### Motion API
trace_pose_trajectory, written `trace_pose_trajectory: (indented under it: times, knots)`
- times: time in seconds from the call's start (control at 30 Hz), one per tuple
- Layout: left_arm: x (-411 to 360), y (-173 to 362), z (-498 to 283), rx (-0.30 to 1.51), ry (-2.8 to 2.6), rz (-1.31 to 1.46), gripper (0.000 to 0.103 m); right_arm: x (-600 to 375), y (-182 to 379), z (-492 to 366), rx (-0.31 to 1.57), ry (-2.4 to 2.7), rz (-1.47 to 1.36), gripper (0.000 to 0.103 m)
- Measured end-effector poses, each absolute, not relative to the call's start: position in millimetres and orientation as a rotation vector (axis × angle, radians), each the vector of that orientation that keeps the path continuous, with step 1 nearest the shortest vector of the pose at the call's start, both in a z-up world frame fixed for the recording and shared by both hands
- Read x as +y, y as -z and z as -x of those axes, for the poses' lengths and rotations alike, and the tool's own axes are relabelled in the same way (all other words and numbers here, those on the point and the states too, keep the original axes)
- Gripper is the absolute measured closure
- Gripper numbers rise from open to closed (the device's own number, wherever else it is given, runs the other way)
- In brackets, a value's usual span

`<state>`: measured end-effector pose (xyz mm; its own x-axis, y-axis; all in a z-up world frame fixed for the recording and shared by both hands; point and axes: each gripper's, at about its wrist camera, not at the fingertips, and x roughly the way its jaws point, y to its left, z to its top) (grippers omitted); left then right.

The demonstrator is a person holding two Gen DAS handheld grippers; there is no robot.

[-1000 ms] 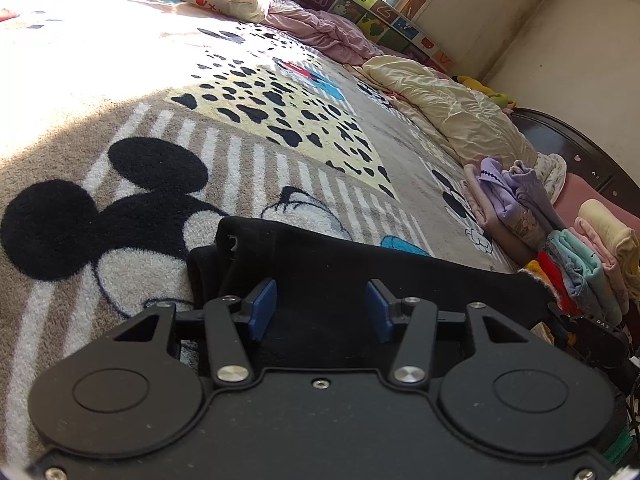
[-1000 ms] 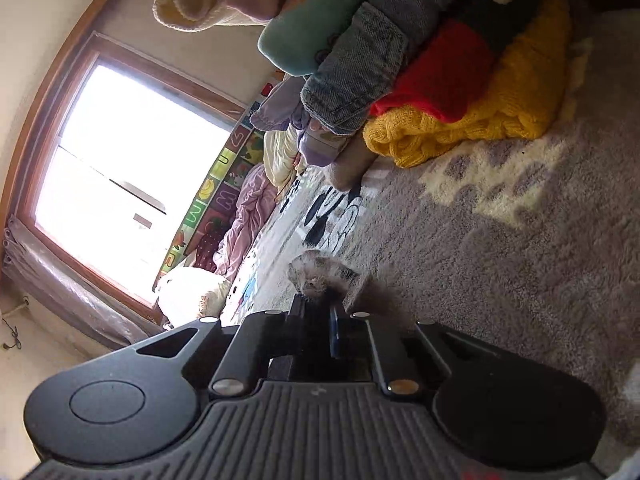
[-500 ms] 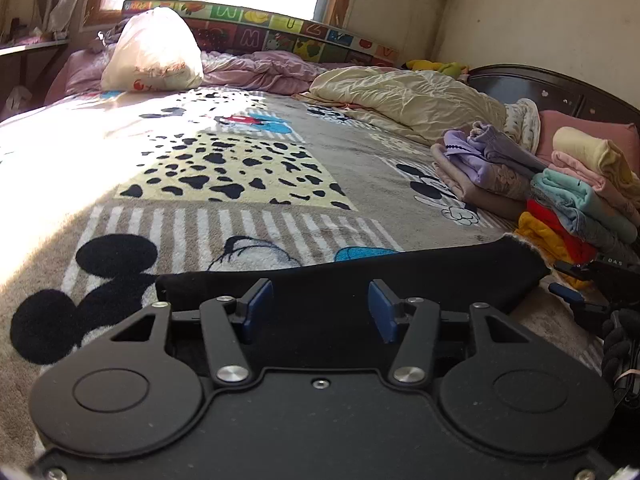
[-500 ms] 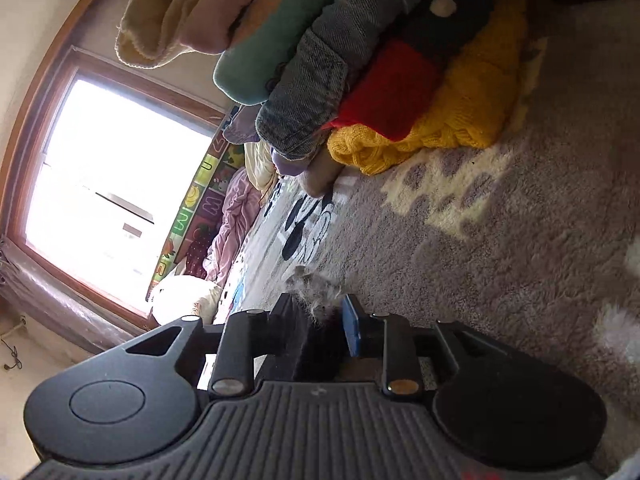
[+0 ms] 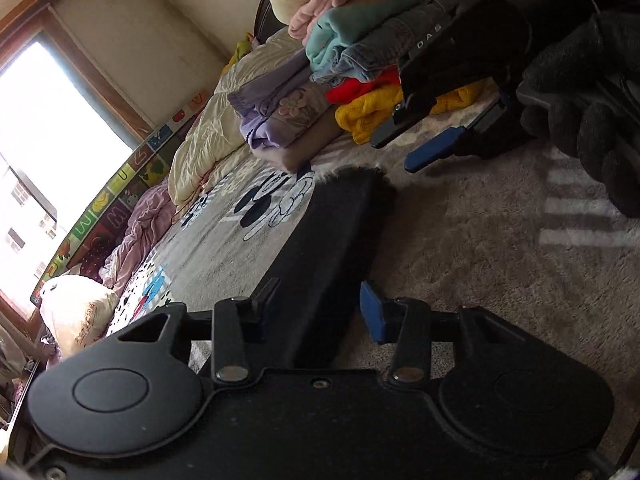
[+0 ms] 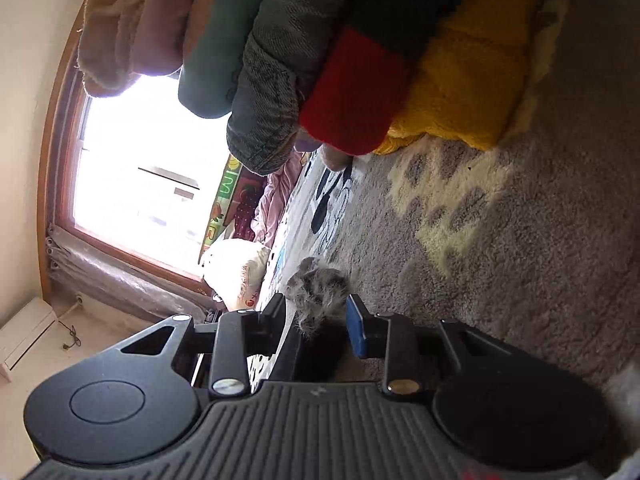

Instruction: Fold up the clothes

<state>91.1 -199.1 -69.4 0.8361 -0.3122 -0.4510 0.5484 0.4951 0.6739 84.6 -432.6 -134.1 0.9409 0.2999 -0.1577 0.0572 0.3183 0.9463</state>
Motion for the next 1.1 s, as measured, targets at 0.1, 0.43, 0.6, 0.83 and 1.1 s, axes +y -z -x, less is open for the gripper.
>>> trace_pose_trajectory:
  times: [0.1, 0.43, 0.6, 0.83, 1.1]
  knots:
    - [-218, 86, -100, 0.287, 0.530, -1.056, 0.061, -439, 132, -87, 0.378, -0.191, -1.259, 0.069]
    - [-254, 102, -120, 0.182, 0.485, -1.314, 0.077, -447, 120, -94, 0.516, -0.247, -1.197, 0.066]
    - [-250, 78, -138, 0.280, 0.489, -1.103, 0.088, -458, 125, -86, 0.479, -0.294, -1.299, 0.056]
    - [-235, 45, -163, 0.376, 0.504, -0.767, 0.089, -429, 103, -92, 0.475, -0.327, -1.161, 0.019]
    - [-229, 40, -175, 0.384, 0.540, -0.633, 0.089, -402, 100, -104, 0.424, -0.303, -1.171, 0.021]
